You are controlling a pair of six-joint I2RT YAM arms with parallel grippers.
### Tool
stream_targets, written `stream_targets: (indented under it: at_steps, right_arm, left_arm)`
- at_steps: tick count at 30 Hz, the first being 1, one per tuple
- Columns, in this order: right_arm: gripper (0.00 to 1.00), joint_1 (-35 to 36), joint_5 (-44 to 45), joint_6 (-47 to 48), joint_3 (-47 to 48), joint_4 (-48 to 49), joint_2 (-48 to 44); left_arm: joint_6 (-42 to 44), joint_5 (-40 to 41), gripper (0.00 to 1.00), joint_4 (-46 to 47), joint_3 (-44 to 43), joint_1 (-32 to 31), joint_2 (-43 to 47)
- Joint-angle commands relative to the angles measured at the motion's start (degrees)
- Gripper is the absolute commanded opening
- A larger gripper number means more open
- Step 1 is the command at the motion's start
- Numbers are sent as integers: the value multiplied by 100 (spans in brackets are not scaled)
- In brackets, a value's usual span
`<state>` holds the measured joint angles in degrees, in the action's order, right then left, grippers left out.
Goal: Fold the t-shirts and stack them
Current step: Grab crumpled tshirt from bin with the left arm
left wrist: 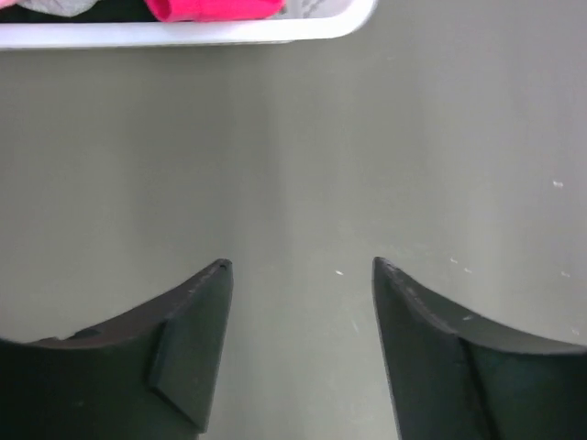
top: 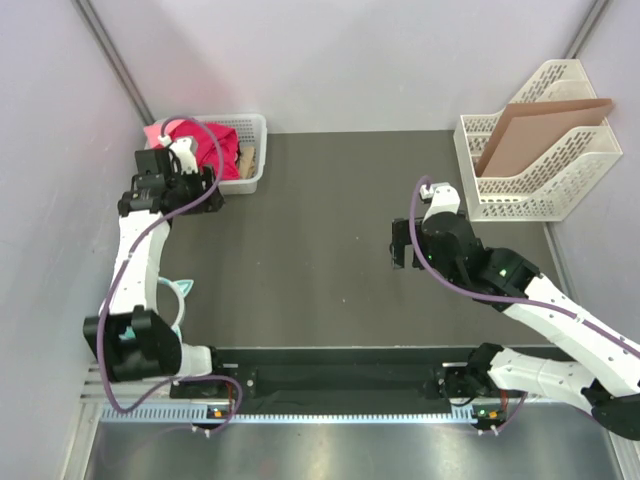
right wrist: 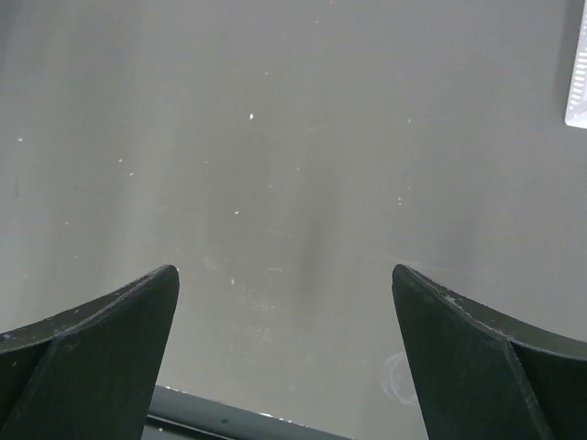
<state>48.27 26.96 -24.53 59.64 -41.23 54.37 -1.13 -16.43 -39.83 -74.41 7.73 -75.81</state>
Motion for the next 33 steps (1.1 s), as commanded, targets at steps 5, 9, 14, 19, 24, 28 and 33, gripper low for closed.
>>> stream_targets:
  at_steps: [5, 9, 14, 19, 24, 28, 33]
  right_arm:
    - [100, 86, -95, -157, -13, 124, -119]
    - [100, 104, -77, -148, -215, 264, -312]
    - [100, 112, -77, -122, -409, 326, -392]
    - [100, 121, 11, -95, -444, 265, -331]
    - [100, 112, 81, -60, -409, 247, -295]
    - [100, 112, 46, -51, -435, 230, -260]
    - [96, 121, -94, -139, -585, 238, -260]
  left_arm:
    - [-98, 552, 85, 1064, -1091, 53, -1145]
    - [-248, 746, 85, 1215, -1996, 89, -1839]
    - [-362, 790, 94, 1083, -3061, 80, -2824]
    - [-423, 1053, 99, 1223, -3281, 141, -3440]
    - [-371, 1115, 99, 1206, -3396, 168, -3905]
    - [-266, 1221, 99, 1232, -3510, 185, -4117]
    - [-169, 1168, 94, 1399, -3554, 203, -4248]
